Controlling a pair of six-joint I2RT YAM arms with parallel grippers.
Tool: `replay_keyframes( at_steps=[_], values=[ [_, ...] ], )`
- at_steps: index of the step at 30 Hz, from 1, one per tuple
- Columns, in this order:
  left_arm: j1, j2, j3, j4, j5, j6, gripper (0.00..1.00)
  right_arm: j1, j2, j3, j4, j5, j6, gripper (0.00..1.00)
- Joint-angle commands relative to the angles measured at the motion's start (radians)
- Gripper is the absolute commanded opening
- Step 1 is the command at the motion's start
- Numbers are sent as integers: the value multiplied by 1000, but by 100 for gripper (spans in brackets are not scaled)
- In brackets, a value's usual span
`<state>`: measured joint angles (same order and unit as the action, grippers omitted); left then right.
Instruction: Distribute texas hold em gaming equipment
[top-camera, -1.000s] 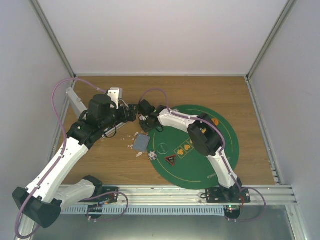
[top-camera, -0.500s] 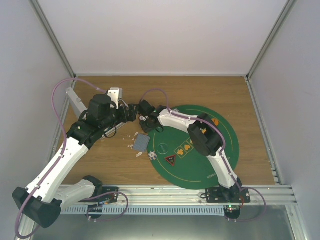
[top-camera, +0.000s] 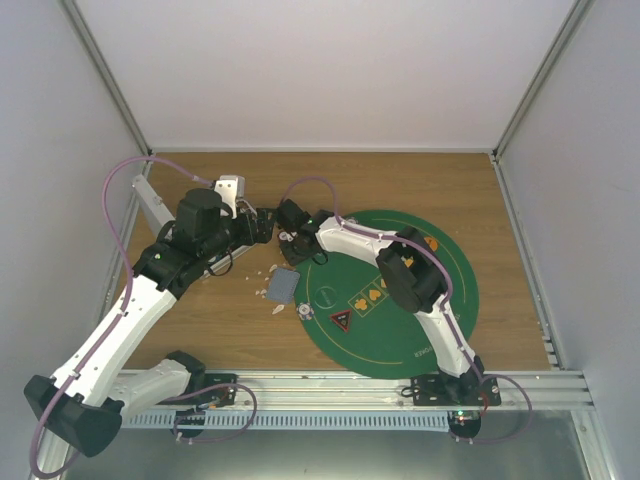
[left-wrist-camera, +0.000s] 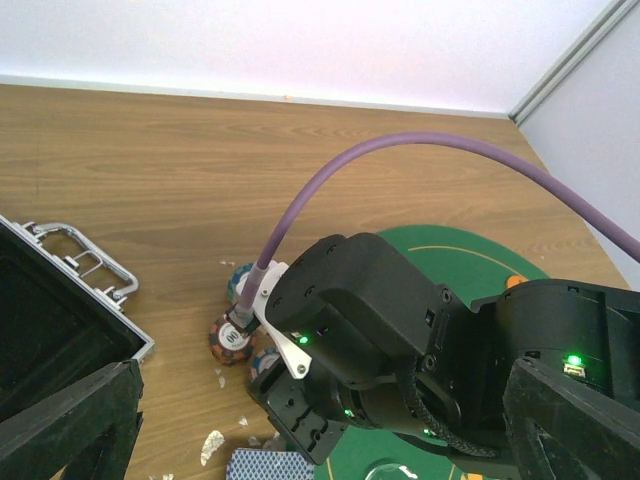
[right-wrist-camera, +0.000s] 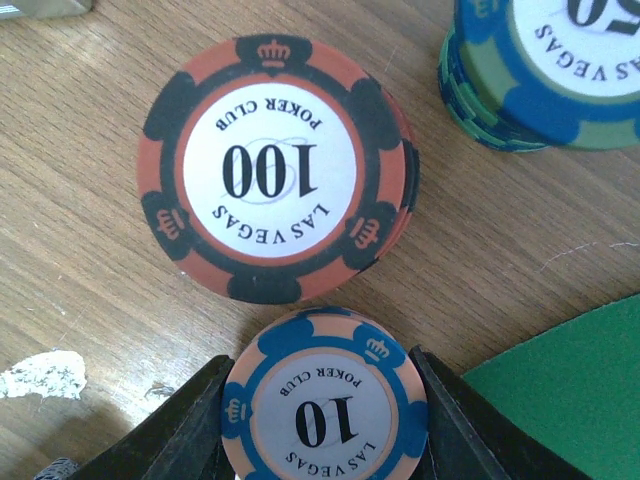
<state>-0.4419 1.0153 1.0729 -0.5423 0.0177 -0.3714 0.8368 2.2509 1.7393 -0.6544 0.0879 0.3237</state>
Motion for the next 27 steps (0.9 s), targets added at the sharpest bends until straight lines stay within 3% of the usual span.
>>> replay_keyframes(
  at_steps=[1,27],
  values=[
    [8,-21,-4,43,-1,-6,99,12,-36,27,-12,-10,10,37],
    [8,-21,-7,44,-2,-6,99,12,-34,34,-27,-17,16,37]
  ],
)
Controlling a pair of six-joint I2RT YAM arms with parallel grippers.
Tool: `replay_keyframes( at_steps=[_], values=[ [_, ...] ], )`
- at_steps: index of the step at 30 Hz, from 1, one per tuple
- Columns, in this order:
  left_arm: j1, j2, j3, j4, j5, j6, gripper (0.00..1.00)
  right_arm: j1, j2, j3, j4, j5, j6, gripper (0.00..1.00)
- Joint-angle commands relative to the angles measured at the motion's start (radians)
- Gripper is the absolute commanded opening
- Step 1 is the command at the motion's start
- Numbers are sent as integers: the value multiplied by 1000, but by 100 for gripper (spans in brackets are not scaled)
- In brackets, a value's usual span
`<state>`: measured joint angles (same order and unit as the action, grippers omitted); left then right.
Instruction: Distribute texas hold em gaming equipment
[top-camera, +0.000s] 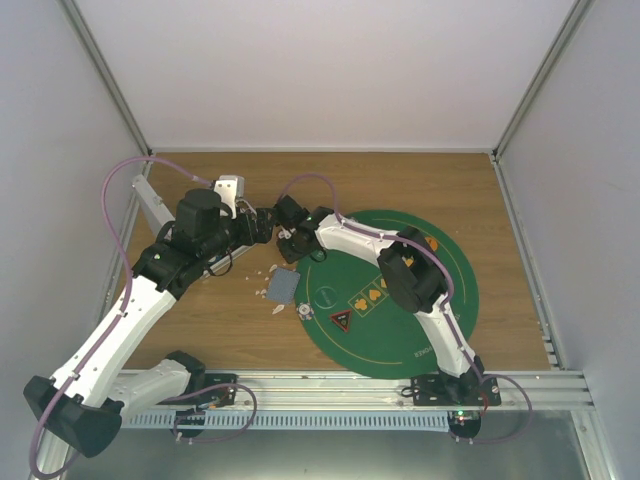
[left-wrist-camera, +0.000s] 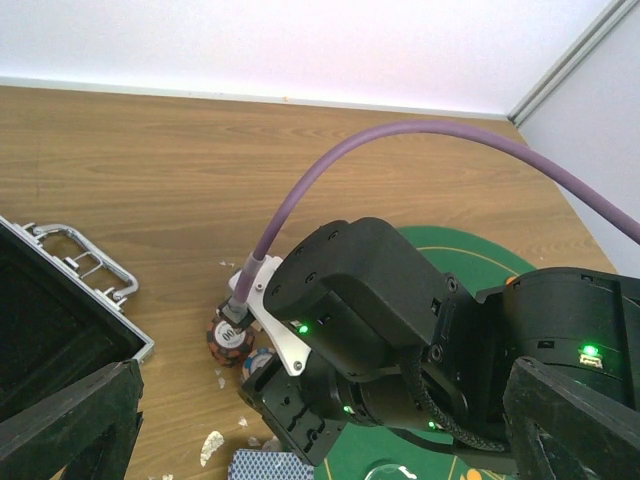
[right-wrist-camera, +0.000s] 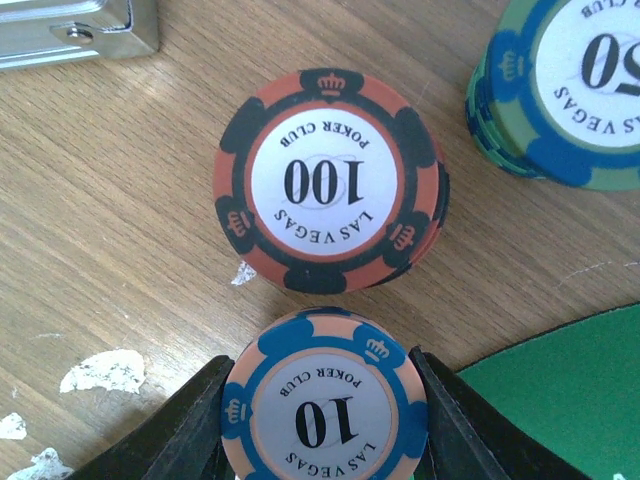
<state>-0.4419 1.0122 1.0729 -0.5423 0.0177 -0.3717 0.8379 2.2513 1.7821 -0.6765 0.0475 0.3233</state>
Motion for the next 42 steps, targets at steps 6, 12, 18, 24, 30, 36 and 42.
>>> replay_keyframes(
  at_steps=[6,12,18,24,30,36,42],
  values=[
    [10,-17,-7,47,-2,-6,99,-5,-99,-93,10,43,40,37],
    [10,-17,-5,44,-1,-6,99,-54,-187,-181,25,69,69,37],
    [10,-15,-5,46,4,-7,99,-127,-291,-285,29,87,93,37],
    [11,-14,-5,45,8,-8,99,-260,-406,-434,58,102,99,37],
    [11,-12,-5,45,11,-10,99,-430,-500,-539,88,102,67,37],
    [11,-12,-5,41,4,-7,99,-596,-520,-586,116,97,33,37],
    [11,-2,2,42,2,-3,99,-694,-499,-578,139,83,0,37]
  ],
)
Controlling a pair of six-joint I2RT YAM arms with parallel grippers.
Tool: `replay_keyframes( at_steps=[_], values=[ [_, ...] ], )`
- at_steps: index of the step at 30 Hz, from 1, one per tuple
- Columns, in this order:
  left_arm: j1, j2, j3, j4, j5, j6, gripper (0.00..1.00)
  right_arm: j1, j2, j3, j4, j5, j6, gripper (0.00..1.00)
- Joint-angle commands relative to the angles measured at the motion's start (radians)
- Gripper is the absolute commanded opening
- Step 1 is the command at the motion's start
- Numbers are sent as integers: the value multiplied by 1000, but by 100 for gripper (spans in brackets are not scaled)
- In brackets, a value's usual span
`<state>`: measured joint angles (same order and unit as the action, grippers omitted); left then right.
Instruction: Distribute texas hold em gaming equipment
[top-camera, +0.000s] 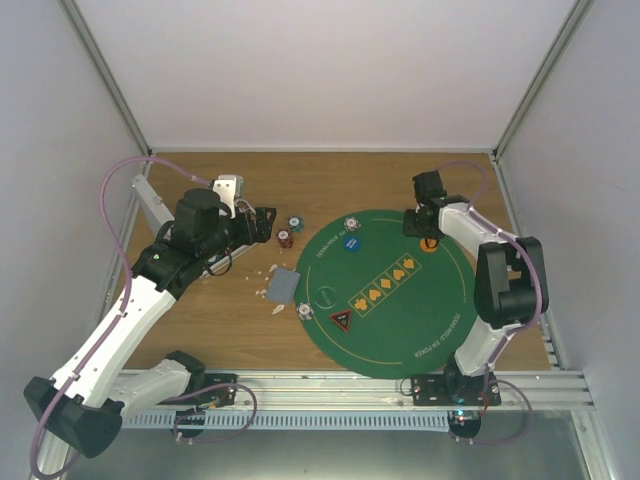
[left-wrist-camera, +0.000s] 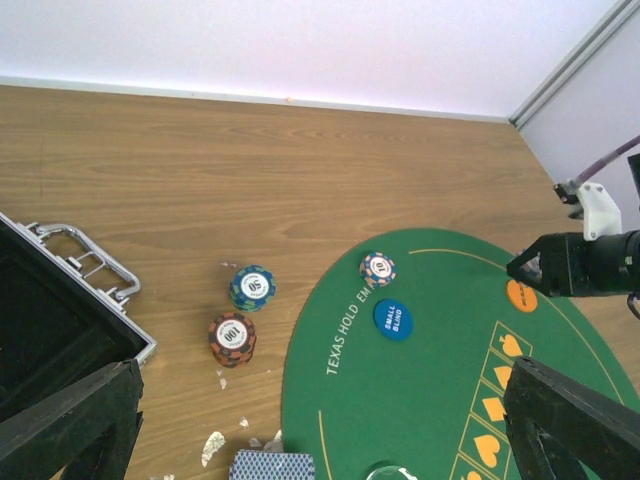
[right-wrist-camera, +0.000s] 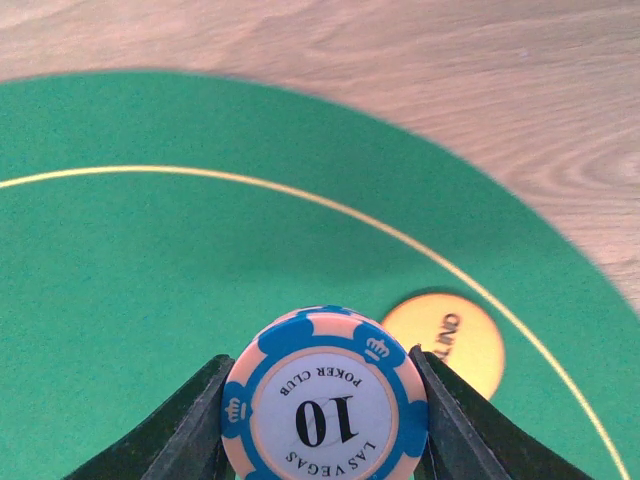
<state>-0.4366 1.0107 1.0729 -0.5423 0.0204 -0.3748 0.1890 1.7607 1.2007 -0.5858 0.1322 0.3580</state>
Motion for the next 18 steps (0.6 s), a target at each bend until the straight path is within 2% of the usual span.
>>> replay_keyframes(
  at_steps=[1,7,18],
  values=[
    [5,-1,4,43,-1,1,99,-60,-1,6,50,-4,-38,37],
    [6,5,8,39,-11,7,99,-120,33,22,63,-23,-57,37],
    [8,21,15,40,-7,10,99,-144,138,119,62,-40,-83,38]
  ],
)
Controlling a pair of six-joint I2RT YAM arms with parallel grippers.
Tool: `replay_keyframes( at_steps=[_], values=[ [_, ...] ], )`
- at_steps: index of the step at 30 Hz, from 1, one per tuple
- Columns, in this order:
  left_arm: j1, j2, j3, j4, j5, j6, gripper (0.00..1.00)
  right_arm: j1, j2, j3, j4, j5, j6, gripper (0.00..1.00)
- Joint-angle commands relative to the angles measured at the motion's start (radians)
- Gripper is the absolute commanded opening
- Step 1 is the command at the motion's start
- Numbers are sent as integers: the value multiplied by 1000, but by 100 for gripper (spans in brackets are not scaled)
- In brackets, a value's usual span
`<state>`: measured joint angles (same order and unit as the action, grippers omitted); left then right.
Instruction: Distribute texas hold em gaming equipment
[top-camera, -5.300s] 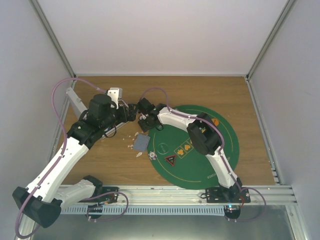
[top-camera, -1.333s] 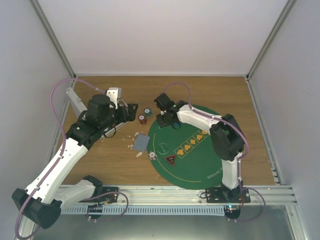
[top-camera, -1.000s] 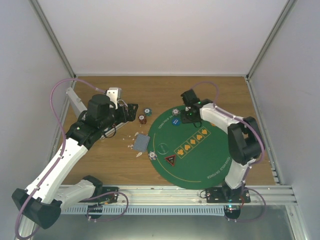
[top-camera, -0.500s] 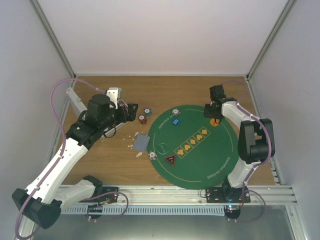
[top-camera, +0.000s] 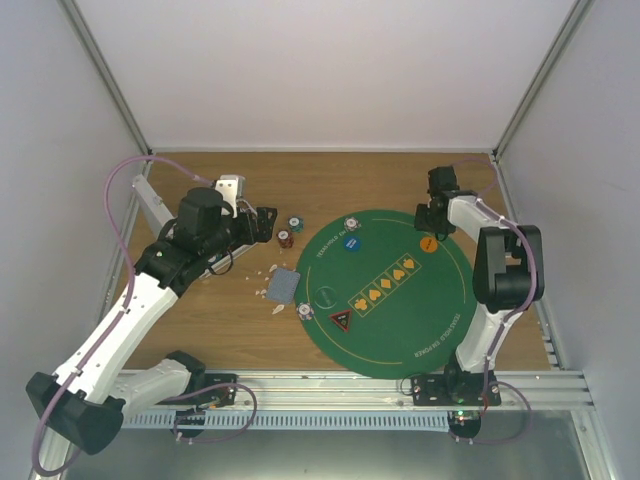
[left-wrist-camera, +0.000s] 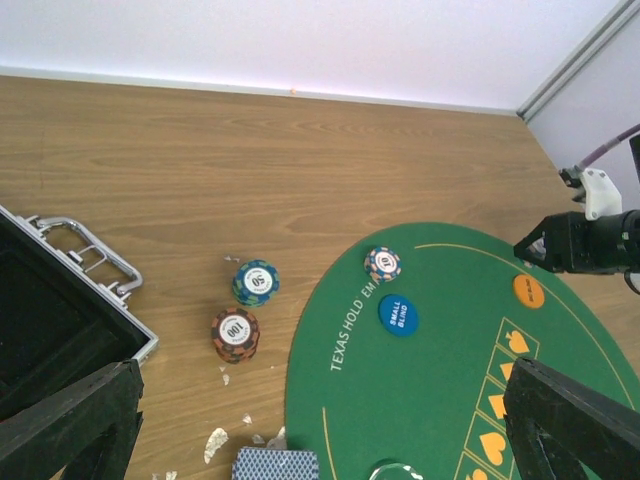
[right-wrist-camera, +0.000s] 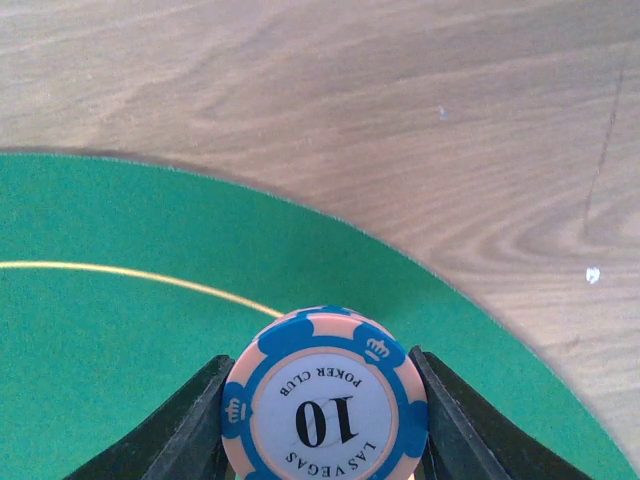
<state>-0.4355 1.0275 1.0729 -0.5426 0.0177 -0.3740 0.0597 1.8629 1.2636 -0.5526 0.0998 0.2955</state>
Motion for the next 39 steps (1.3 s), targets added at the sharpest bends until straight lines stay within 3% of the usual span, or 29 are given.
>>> replay_keyframes(
  at_steps=[1,18,39],
  values=[
    [9,5,15,40,-5,9,99,-15,46,63,27,-8,-22,38],
    [16,9,13,41,-9,12,99,-17,125,97,16,6,-18,38],
    [21,3,15,40,-7,12,99,-16,88,131,-17,16,-28,63]
  ],
)
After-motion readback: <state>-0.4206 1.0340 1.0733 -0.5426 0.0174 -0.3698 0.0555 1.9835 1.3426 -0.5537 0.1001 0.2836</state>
